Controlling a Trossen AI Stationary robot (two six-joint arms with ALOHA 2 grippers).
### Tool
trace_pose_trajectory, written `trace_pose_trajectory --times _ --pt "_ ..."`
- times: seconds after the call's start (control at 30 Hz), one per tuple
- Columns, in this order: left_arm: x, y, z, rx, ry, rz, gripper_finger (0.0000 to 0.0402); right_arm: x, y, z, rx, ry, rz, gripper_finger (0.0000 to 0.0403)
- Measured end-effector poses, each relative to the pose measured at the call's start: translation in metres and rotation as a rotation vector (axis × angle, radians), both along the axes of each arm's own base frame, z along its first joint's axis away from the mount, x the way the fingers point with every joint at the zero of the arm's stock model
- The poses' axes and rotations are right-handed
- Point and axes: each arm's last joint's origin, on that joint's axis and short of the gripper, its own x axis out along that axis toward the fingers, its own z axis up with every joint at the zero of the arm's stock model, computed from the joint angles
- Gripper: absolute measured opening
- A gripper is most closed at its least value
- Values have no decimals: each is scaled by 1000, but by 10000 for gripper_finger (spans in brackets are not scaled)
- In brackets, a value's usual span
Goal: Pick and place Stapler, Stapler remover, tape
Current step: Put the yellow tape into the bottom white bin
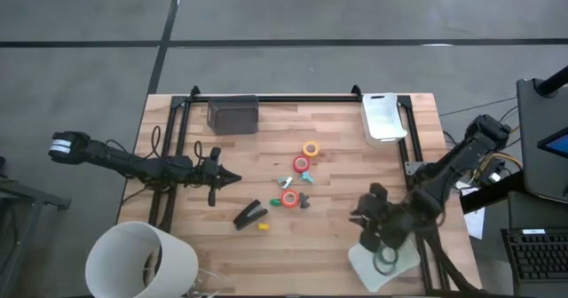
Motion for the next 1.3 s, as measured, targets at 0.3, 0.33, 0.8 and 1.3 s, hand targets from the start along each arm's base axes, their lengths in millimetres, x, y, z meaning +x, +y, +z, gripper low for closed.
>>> trace_pose_trajectory --times 0.3,0.33,0.8,1.3 --pt "0 0 0 0 2 0 20 36 -54 1 -108 3 -115 103" --pt "0 0 0 0 2 0 21 39 -61 1 -105 6 -140 105" --pt "0 0 0 0 4 0 21 77 -159 3 -61 -63 -317 187" --pt "0 0 -1 1 14 0 19 97 -215 -19 -14 51 -353 187"
